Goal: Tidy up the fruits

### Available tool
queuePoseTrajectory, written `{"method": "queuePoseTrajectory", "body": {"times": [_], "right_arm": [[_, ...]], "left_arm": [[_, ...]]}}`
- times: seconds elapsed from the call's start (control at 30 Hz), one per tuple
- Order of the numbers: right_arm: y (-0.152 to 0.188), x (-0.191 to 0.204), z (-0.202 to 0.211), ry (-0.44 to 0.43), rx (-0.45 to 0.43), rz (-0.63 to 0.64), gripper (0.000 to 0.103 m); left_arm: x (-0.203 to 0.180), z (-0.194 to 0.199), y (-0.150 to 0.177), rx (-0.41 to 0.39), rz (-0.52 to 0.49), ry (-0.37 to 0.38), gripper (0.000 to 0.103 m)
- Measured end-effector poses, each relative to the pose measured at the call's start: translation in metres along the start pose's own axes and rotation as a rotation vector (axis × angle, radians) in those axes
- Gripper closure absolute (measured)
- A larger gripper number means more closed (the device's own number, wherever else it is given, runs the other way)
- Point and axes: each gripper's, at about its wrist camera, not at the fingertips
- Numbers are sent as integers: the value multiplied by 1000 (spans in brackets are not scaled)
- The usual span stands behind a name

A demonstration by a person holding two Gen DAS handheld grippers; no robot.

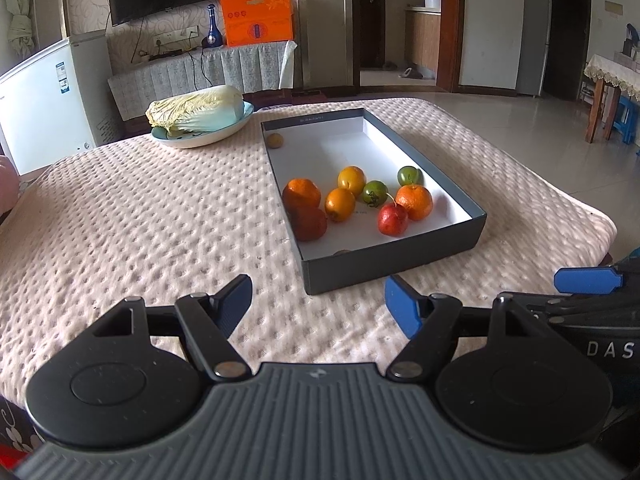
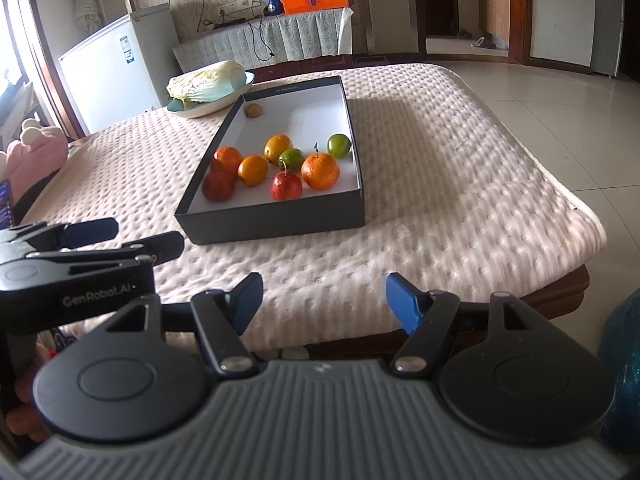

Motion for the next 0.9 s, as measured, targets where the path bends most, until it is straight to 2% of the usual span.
{"method": "queuePoseTrajectory", "body": {"times": [0.23, 0.9], "right_arm": [[1, -1, 0, 8, 0, -2, 33], [2, -3, -1, 17, 11, -2, 33]], "left_arm": [[1, -1, 0, -3, -9, -6, 21], [0, -8, 0, 6, -16, -20, 20]]}}
Point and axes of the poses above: each gripper's, at about its wrist camera, not at the fingertips, and z roughly against the way its jaws point, x to its left, y to its underside, and after that the axes turned 1 degree about -y, right-handed
